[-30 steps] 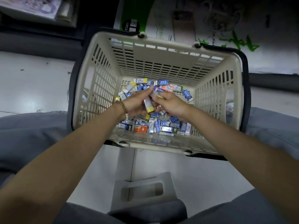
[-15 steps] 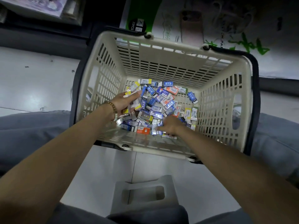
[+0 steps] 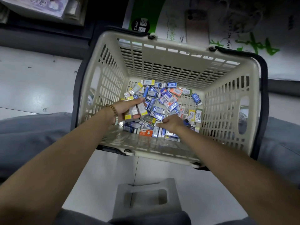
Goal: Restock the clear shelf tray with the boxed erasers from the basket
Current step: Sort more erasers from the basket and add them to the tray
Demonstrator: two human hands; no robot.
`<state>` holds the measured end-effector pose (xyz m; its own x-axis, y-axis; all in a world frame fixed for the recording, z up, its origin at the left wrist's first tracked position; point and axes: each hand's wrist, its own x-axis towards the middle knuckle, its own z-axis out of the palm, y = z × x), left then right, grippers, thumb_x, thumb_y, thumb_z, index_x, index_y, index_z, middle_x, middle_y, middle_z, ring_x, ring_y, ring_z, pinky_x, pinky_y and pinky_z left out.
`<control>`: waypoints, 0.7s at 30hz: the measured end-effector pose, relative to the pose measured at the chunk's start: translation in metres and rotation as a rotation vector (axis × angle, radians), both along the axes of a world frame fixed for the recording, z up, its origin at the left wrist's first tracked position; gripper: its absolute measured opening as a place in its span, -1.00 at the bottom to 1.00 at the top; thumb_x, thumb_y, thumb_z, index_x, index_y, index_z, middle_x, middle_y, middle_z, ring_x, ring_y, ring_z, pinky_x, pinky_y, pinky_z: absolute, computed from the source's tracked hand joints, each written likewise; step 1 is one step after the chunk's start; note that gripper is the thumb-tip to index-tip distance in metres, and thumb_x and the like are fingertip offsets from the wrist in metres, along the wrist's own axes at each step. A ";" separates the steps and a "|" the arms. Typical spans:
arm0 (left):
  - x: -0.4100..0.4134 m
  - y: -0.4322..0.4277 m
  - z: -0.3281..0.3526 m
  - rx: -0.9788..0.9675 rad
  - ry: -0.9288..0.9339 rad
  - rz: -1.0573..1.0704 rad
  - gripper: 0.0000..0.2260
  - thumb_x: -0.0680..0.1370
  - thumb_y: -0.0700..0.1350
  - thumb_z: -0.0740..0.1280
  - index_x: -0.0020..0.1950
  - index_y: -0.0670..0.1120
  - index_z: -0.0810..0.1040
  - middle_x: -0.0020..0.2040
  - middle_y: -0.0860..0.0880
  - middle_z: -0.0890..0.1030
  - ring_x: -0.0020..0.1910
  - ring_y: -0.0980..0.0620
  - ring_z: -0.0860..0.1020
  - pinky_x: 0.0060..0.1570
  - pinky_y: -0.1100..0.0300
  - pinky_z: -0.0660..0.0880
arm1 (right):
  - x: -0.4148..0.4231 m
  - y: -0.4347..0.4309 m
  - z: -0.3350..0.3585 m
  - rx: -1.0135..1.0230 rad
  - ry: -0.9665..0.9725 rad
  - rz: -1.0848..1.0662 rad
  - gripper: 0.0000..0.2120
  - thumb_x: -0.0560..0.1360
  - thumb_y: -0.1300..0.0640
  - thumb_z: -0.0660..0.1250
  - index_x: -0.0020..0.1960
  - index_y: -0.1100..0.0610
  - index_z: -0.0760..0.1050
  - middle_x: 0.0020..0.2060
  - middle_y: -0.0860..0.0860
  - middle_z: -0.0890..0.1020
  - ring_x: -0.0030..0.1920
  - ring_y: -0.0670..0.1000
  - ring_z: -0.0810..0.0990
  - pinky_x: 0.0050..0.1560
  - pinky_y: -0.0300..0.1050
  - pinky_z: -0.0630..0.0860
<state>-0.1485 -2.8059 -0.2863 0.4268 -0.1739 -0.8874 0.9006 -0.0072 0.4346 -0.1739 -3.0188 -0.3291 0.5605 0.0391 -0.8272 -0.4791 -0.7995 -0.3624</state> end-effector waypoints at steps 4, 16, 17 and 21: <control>0.003 0.002 -0.003 -0.064 0.020 0.068 -0.82 0.54 -0.01 0.30 -0.12 -0.07 0.63 -0.19 -0.04 0.69 -0.28 0.03 0.66 -0.22 0.10 0.60 | -0.004 0.006 -0.007 -0.034 -0.032 -0.073 -0.60 0.42 0.02 0.45 0.07 0.33 0.60 0.10 0.18 0.63 0.12 0.13 0.59 0.19 -0.02 0.50; 0.003 -0.018 0.009 -0.004 0.048 0.040 -0.39 0.43 -0.07 0.45 0.40 -0.19 0.33 0.13 -0.16 0.61 -0.16 0.01 0.67 -0.21 0.10 0.64 | 0.025 -0.027 0.036 0.417 -0.136 -0.538 -0.91 0.39 0.29 0.46 -0.15 0.16 0.61 -0.22 0.05 0.67 -0.39 -0.14 0.65 -0.30 -0.34 0.58; 0.004 -0.022 0.010 0.000 0.048 0.021 -0.28 0.41 -0.05 0.48 0.47 -0.18 0.22 0.26 -0.15 0.53 -0.10 -0.01 0.66 -0.17 0.08 0.63 | 0.030 -0.029 0.041 0.463 -0.156 -0.565 -0.90 0.39 0.29 0.46 -0.12 0.16 0.61 -0.23 0.03 0.68 -0.37 -0.13 0.66 -0.27 -0.33 0.59; 0.005 -0.030 0.004 0.030 0.005 0.025 -0.14 0.33 0.00 0.52 0.48 -0.22 0.16 0.14 -0.16 0.61 -0.15 -0.04 0.68 -0.14 0.00 0.63 | 0.039 -0.025 0.049 0.458 -0.220 -0.489 -0.91 0.41 0.29 0.44 -0.11 0.16 0.60 -0.25 -0.01 0.67 -0.34 -0.14 0.65 -0.28 -0.36 0.58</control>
<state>-0.1433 -2.8354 -0.2820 0.4261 -0.1369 -0.8942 0.9029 0.0022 0.4299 -0.1350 -3.0438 -0.2805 0.7553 0.0571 -0.6529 -0.6211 -0.2554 -0.7409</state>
